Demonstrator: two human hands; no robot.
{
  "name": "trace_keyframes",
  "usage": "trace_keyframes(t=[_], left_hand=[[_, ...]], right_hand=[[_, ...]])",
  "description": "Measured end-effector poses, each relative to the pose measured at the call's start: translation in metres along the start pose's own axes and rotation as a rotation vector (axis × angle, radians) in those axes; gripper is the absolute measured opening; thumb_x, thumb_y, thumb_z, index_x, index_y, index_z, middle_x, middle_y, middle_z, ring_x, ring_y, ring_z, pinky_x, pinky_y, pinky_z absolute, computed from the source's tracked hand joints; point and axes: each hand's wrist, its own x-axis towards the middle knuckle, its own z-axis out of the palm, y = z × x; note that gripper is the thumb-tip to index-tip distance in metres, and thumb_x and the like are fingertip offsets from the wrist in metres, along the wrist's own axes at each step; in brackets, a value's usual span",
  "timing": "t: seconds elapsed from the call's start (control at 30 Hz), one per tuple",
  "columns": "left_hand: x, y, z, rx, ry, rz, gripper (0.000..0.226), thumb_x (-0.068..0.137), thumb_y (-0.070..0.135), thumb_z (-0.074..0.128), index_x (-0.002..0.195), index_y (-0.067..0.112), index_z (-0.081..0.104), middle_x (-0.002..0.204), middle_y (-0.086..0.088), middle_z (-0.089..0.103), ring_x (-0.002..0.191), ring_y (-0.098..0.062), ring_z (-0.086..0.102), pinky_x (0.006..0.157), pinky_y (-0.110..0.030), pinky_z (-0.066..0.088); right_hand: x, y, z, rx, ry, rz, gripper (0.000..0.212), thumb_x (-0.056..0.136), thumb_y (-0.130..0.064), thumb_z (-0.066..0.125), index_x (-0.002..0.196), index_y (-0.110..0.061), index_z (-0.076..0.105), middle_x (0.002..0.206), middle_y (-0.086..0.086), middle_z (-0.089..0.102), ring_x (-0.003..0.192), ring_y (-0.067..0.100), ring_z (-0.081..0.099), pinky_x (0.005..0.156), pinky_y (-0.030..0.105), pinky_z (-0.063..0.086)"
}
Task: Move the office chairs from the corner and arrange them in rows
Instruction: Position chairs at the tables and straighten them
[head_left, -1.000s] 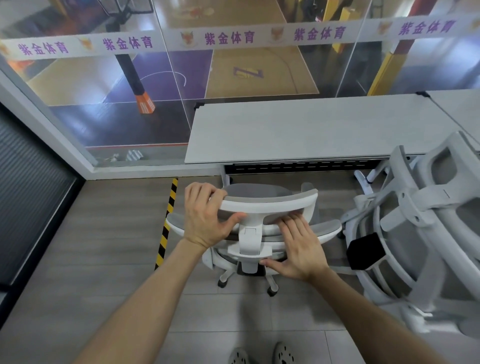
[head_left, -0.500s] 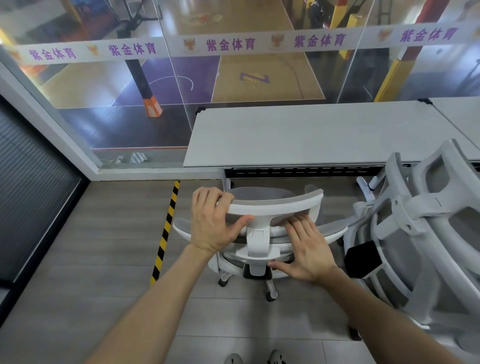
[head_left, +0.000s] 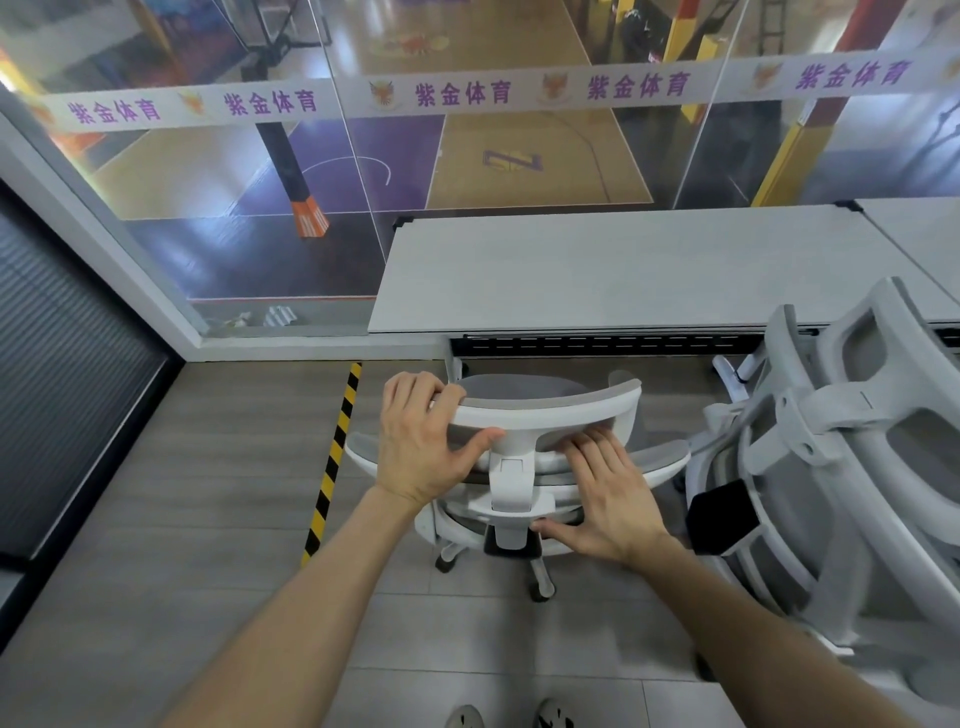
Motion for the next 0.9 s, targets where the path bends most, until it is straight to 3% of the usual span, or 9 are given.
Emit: trace_keyframes(t=[0.5, 0.77, 0.83, 0.9], left_hand=[[0.000, 0.002, -0.007, 0.005, -0.025, 0.022, 0.065, 0.100, 0.074, 0.061, 0.100, 0.009, 0.070, 0.096, -0.009, 0.055, 0.092, -0.031, 0.053, 0.090, -0.047, 0.046], [0.012, 0.004, -0.022, 0.026, -0.165, 0.024, 0.064, 0.103, 0.077, 0.053, 0.111, 0.016, 0.071, 0.104, -0.004, 0.061, 0.099, -0.027, 0.056, 0.095, -0.045, 0.045], [0.022, 0.010, -0.028, 0.054, -0.245, 0.030, 0.066, 0.104, 0.080, 0.043, 0.113, 0.021, 0.071, 0.106, 0.001, 0.064, 0.101, -0.024, 0.059, 0.097, -0.045, 0.046], [0.037, 0.022, -0.032, 0.055, -0.339, 0.010, 0.070, 0.105, 0.083, 0.034, 0.113, 0.024, 0.072, 0.107, 0.003, 0.068, 0.102, -0.022, 0.063, 0.097, -0.045, 0.050]], right_hand=[[-0.003, -0.003, -0.003, 0.017, 0.009, 0.007, 0.110, 0.083, -0.094, 0.059, 0.141, -0.001, 0.061, 0.143, 0.016, 0.059, 0.141, 0.040, 0.051, 0.131, 0.055, 0.030], [-0.009, -0.006, -0.004, 0.052, -0.005, 0.041, 0.110, 0.089, -0.089, 0.060, 0.156, -0.002, 0.050, 0.158, 0.017, 0.049, 0.157, 0.039, 0.037, 0.133, 0.055, 0.025], [-0.013, -0.005, -0.007, 0.065, 0.023, 0.030, 0.101, 0.095, -0.082, 0.061, 0.158, -0.004, 0.049, 0.163, 0.014, 0.047, 0.160, 0.034, 0.036, 0.133, 0.054, 0.026], [-0.021, -0.004, -0.012, 0.073, 0.084, 0.009, 0.079, 0.101, -0.065, 0.064, 0.152, -0.005, 0.056, 0.159, 0.010, 0.054, 0.156, 0.029, 0.043, 0.131, 0.054, 0.031]])
